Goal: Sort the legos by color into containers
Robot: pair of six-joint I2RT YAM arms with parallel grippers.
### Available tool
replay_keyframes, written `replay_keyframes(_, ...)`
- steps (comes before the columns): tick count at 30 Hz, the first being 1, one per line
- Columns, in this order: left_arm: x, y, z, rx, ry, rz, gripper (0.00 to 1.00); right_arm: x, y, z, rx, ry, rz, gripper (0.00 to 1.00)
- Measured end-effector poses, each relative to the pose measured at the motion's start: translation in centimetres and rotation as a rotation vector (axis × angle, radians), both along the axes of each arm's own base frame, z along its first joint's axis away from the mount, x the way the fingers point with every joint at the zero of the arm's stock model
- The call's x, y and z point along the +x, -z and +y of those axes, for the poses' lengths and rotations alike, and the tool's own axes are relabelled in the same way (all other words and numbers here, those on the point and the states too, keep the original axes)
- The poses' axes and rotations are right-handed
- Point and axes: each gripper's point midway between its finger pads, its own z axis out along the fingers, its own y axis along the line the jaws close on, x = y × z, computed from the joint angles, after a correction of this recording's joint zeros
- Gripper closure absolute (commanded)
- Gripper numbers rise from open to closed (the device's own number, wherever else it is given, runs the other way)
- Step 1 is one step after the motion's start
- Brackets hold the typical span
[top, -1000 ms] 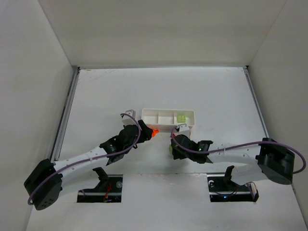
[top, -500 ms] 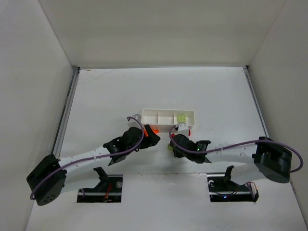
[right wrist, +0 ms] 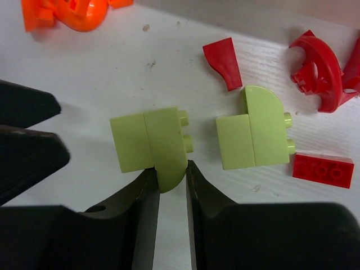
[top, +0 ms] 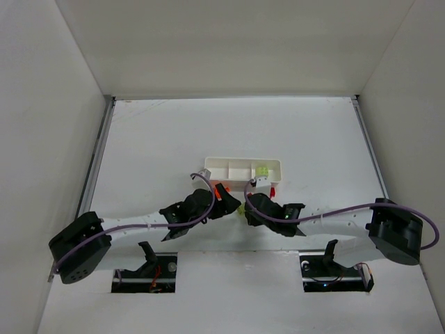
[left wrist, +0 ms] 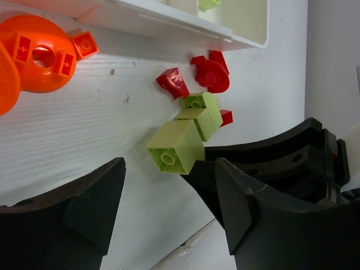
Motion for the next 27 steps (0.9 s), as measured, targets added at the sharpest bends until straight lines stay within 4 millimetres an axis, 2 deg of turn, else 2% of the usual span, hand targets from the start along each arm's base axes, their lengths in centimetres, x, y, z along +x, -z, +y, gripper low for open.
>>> replay_keyframes(10,1.0,0.8,-0.7,-0.057,-0.063,0.022,0.45,0.7,-1.8,1.4,0.090,0.006,-0.039,0.77)
replay_keyframes(13,1.2,0.8,-1.0,-0.072,-0.071,0.021,0.51,1.0,-2.9,1.9,0.133,0.010,-0.058,0.77)
replay_keyframes(20,1.9,-0.7,-1.6,-0.128,-0.079,-0.025,0.71,1.5,-3.7,2.1,0.168,0.024,-0.075,0.77)
replay_keyframes(27,1.9,-1.1,-1.8,-0.139,-0.078,-0.039,0.80,1.6,-4.0,1.6,0.195,0.040,-0.080,0.77)
